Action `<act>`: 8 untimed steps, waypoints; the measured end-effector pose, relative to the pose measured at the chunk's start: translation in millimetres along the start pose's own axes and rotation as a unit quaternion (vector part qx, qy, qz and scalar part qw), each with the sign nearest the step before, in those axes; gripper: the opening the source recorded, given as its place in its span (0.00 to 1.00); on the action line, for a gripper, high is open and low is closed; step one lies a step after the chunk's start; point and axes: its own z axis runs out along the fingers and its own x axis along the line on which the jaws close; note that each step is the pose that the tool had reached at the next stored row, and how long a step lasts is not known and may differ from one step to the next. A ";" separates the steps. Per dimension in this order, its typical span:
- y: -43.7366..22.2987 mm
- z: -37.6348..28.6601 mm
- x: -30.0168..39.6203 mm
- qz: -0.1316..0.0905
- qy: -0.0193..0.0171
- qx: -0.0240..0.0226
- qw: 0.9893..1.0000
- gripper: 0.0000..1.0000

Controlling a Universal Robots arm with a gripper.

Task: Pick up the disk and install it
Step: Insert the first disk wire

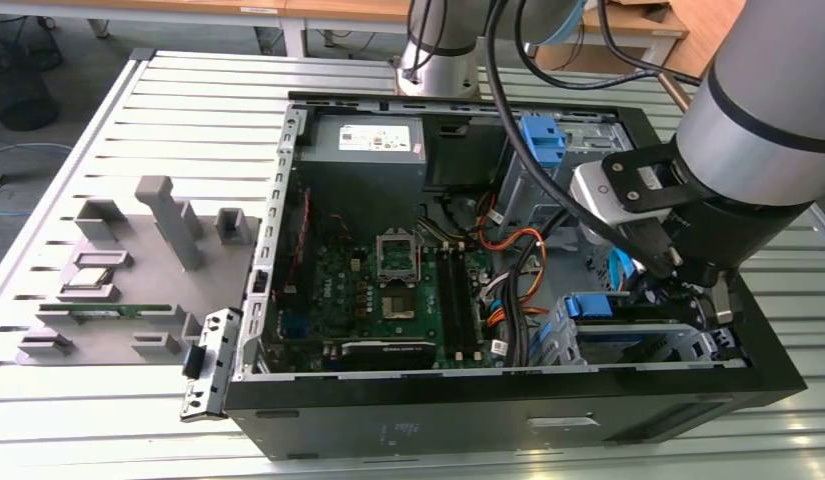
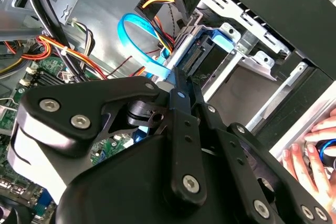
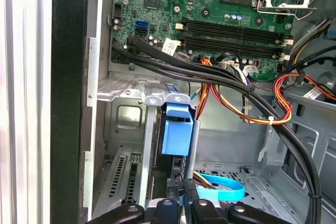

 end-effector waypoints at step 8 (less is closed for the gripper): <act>0.5 0.2 0.0 0.005 0.001 0.001 1.000 0.16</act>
